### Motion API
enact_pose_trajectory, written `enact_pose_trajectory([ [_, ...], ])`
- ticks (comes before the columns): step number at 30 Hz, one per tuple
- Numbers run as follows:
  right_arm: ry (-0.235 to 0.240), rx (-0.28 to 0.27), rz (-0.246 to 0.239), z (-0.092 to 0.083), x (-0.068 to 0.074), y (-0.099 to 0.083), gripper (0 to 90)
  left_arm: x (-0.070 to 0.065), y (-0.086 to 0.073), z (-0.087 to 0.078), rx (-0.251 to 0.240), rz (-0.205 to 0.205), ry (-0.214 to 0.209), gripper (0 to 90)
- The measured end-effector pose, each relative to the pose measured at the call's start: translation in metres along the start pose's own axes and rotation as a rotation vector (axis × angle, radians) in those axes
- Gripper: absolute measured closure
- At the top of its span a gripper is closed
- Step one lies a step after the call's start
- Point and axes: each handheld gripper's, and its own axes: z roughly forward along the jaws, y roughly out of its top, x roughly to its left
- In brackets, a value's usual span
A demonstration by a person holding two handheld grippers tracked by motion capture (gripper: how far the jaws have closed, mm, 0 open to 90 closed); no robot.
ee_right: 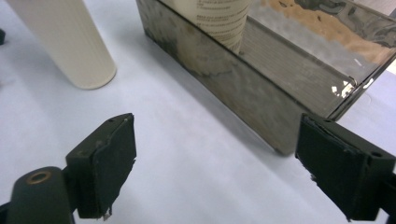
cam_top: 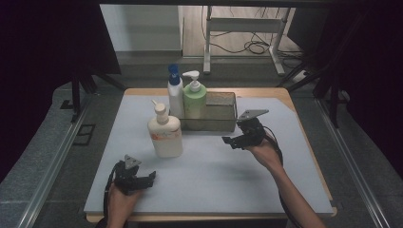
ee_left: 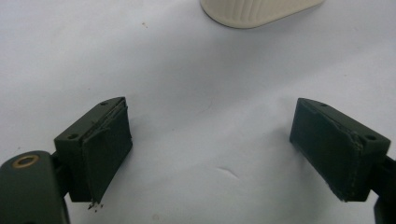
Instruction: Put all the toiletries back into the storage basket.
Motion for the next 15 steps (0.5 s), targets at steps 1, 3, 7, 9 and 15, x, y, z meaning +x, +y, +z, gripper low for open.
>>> enact_pose_trajectory([
  [1, 0.0, -0.001, -0.001, -0.001, 0.001, -0.001, 10.3, 0.0, 0.0, 0.0, 0.0, 0.001, 0.0, 12.0],
  [3, 0.0, 0.002, -0.005, -0.004, 0.004, -0.006, 8.2, 0.0, 0.0, 0.0, 0.002, 0.001, 0.0, 12.0],
  [7, -0.005, 0.012, -0.016, -0.009, 0.008, -0.014, 4.6, 0.0, 0.0, 0.0, 0.003, 0.002, -0.001, 12.1],
  [9, -0.01, 0.017, -0.021, -0.011, 0.01, -0.018, 3.4, 0.0, 0.0, 0.0, 0.003, 0.002, -0.001, 12.2],
  [15, -0.019, 0.021, -0.019, -0.016, 0.015, -0.031, 0.7, 0.0, 0.0, 0.0, 0.004, 0.002, 0.0, 12.2],
])
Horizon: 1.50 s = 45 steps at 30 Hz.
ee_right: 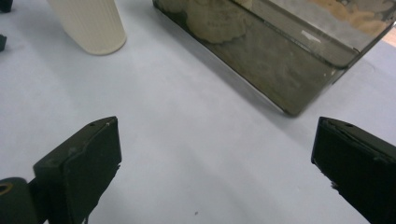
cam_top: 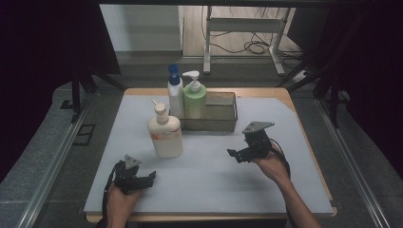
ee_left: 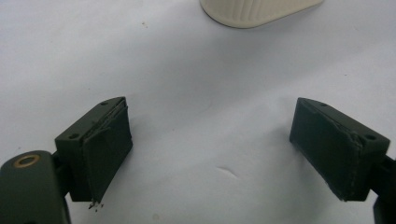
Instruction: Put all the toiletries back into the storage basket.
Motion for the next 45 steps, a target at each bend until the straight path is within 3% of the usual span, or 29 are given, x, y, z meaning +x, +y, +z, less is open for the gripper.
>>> enact_pose_trajectory([
  [18, -0.042, 0.012, 0.016, -0.019, 0.016, -0.041, 0.0, 0.0, 0.0, -0.001, -0.007, -0.007, 0.005, 14.3],
  [26, -0.049, 0.021, 0.04, -0.022, 0.02, -0.065, 0.0, 0.004, 0.001, -0.004, -0.033, -0.015, 0.014, 40.9],
  [31, -0.05, 0.028, 0.05, -0.019, 0.022, -0.079, 0.0, 0.006, 0.006, -0.004, -0.041, -0.006, 0.015, 51.1],
  [40, -0.064, 0.042, 0.088, -0.02, 0.02, -0.105, 0.8, 0.019, 0.019, -0.003, -0.101, -0.058, -0.029, 72.4],
  [45, -0.059, 0.058, 0.105, -0.015, 0.02, -0.114, 0.8, 0.023, 0.025, 0.0, -0.114, -0.034, -0.032, 82.8],
])
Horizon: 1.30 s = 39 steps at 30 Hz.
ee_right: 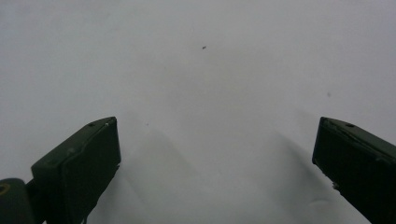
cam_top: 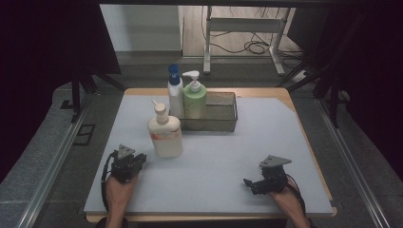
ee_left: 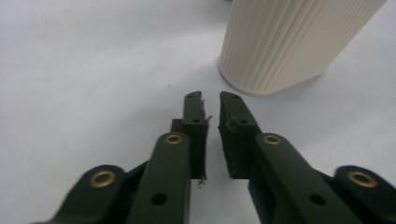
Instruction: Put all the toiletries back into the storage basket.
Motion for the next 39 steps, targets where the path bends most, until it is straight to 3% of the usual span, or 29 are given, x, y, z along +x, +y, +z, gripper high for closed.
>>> enact_pose_trajectory([
  [4, 0.004, 0.017, -0.002, 0.003, 0.001, -0.001, 0.1, 0.004, 0.008, 0.008, 0.008, 0.017, -0.01, 88.9],
  [16, 0.0, 0.014, -0.003, 0.003, 0.002, -0.002, 0.0, 0.018, 0.027, 0.041, 0.037, 0.02, -0.026, 89.1],
  [24, 0.0, 0.012, -0.003, 0.003, 0.002, -0.002, 0.0, 0.024, 0.035, 0.057, 0.029, 0.016, -0.08, 89.1],
  [32, 0.001, 0.011, -0.003, 0.003, 0.002, -0.002, 0.0, 0.025, 0.04, 0.066, 0.032, 0.0, -0.174, 89.1],
  [39, 0.001, 0.01, -0.003, 0.003, 0.001, -0.002, 0.0, 0.023, 0.04, 0.065, 0.041, -0.001, -0.177, 89.2],
])
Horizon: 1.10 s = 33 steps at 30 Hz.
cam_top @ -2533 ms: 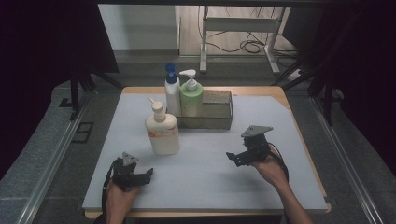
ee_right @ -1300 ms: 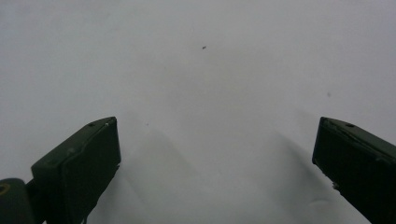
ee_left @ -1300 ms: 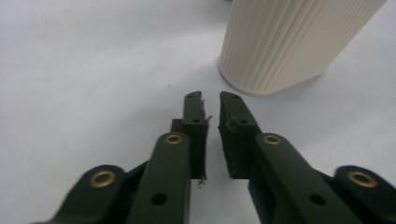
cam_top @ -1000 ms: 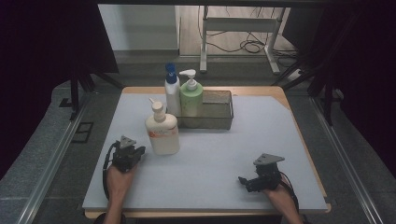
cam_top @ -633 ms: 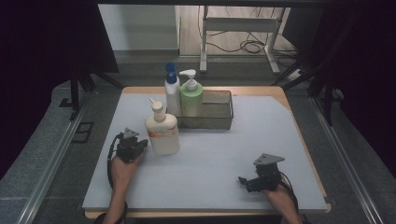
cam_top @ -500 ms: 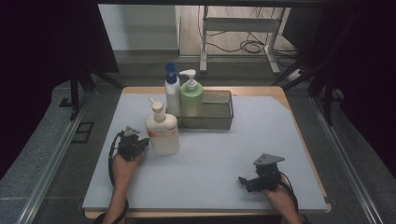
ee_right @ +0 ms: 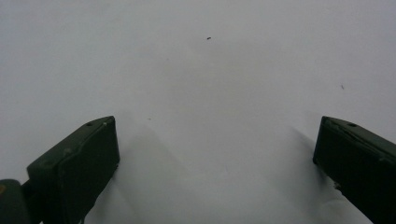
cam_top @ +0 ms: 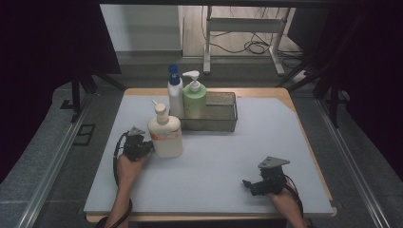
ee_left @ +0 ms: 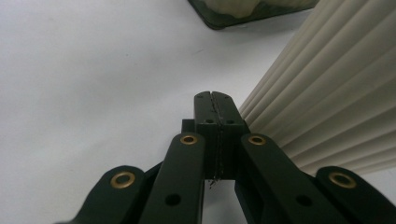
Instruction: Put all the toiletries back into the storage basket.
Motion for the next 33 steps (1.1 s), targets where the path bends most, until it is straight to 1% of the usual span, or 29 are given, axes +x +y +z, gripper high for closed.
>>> enact_pose_trajectory([
  [2, 0.0, 0.0, 0.0, 0.0, 0.0, 0.0, 0.0, -0.002, 0.0, 0.0, 0.004, 0.008, -0.002, 89.2],
  [9, 0.0, -0.001, 0.0, 0.0, 0.0, 0.0, 0.0, -0.015, 0.0, 0.003, 0.013, 0.04, -0.024, 89.2],
  [10, 0.0, -0.001, 0.0, 0.0, 0.0, 0.0, 0.0, -0.017, 0.0, 0.003, 0.015, 0.052, -0.03, 89.2],
  [14, 0.0, -0.001, 0.0, 0.0, 0.0, 0.0, 0.0, -0.022, 0.0, 0.005, 0.019, 0.072, -0.043, 89.2],
  [18, 0.0, -0.001, 0.0, 0.0, 0.0, 0.0, 0.0, -0.026, -0.001, 0.007, 0.021, 0.077, -0.059, 89.1],
  [28, 0.001, -0.001, 0.0, 0.0, 0.0, 0.0, 0.0, -0.036, 0.0, 0.011, 0.028, 0.089, -0.076, 89.1],
  [33, 0.001, -0.001, 0.0, 0.0, 0.0, 0.0, 0.0, -0.045, 0.001, 0.014, 0.041, 0.108, -0.092, 89.1],
])
